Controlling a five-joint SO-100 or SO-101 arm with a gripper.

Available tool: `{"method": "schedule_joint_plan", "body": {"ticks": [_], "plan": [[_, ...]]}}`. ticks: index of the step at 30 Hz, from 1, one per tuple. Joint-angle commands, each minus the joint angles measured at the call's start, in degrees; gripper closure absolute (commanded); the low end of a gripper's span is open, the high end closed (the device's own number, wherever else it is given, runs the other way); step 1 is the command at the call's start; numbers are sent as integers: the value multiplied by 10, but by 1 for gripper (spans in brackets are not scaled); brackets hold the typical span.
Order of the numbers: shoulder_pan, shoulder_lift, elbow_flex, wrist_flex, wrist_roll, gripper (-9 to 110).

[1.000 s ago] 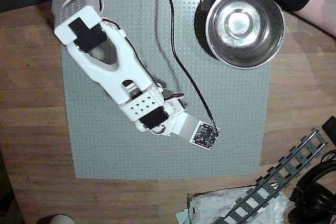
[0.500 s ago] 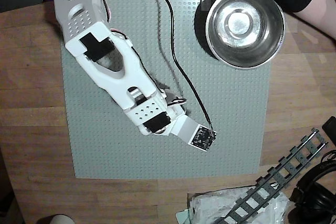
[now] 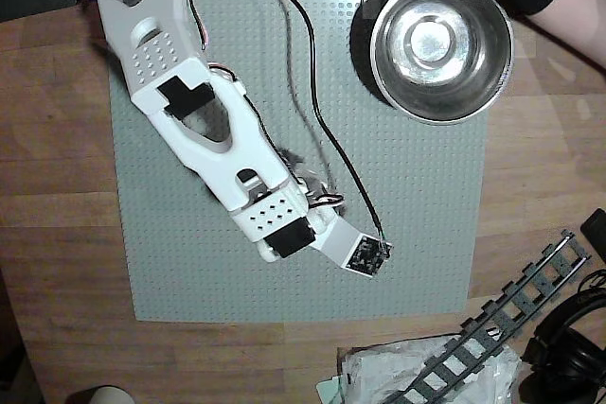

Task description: Grasp a lego block and put it in the bin.

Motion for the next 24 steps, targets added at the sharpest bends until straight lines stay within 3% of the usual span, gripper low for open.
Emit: {"method": "schedule_joint_plan", "body": {"ticks": [1,9,18,24], "plan": [[-19,85,-23,17,-63,102],[-57,210,-40,101,-208,102],[-219,289,-47,201,-248,102],[-303,279,-48,204,-279,102]]}}
